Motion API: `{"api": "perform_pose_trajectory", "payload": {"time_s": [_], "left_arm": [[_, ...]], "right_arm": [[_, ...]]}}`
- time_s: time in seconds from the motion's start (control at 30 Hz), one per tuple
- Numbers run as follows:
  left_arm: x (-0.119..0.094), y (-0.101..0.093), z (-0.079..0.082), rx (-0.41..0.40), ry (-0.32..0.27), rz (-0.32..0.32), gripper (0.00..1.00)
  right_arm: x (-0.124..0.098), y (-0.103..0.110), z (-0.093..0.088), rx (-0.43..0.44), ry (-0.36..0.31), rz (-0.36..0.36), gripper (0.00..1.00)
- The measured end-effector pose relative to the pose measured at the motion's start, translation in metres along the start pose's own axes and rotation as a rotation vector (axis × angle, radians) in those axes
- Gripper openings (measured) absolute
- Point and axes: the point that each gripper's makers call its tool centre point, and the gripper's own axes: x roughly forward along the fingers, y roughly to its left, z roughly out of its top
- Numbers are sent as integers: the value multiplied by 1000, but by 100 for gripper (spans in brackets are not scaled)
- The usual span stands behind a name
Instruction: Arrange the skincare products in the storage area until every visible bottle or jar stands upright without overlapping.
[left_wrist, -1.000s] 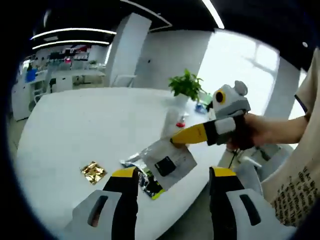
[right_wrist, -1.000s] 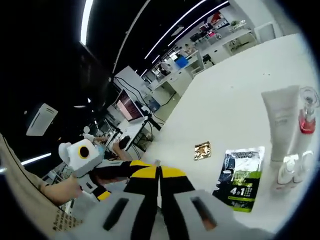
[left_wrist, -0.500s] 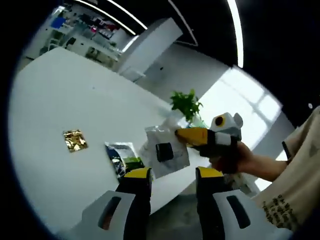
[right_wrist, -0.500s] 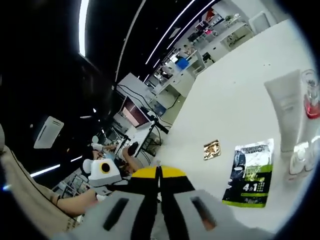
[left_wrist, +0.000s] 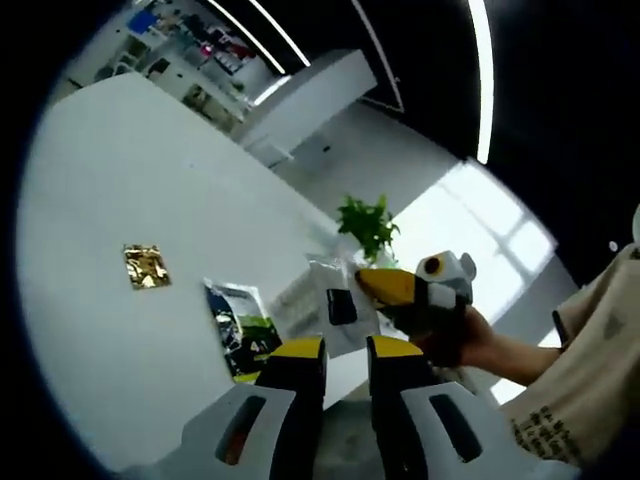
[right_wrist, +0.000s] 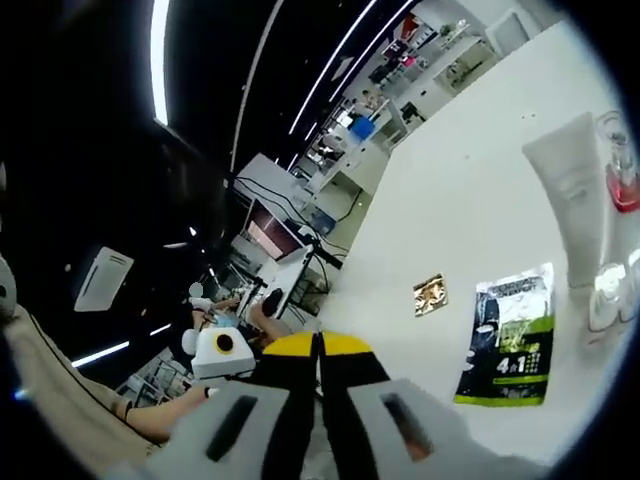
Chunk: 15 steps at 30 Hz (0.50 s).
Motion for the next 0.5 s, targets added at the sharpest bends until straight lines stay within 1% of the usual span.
{"api": "perform_pose_trajectory", "payload": {"time_s": [0.17, 0.3, 0.43, 0.5], "left_arm": [[-2, 2, 1, -15, -9, 5, 7], [-5, 7, 0, -23, -4, 21, 6], [-7, 16, -2, -32, 8, 59, 3], [-6, 22, -4, -34, 30, 87, 2]], "right_arm": [[2, -3, -2, -14, 7, -12, 1], [5, -5, -5, -39, 22, -27, 1], [8, -8, -9, -66, 36, -41, 1], [10, -11, -12, -90, 50, -54, 1]]}}
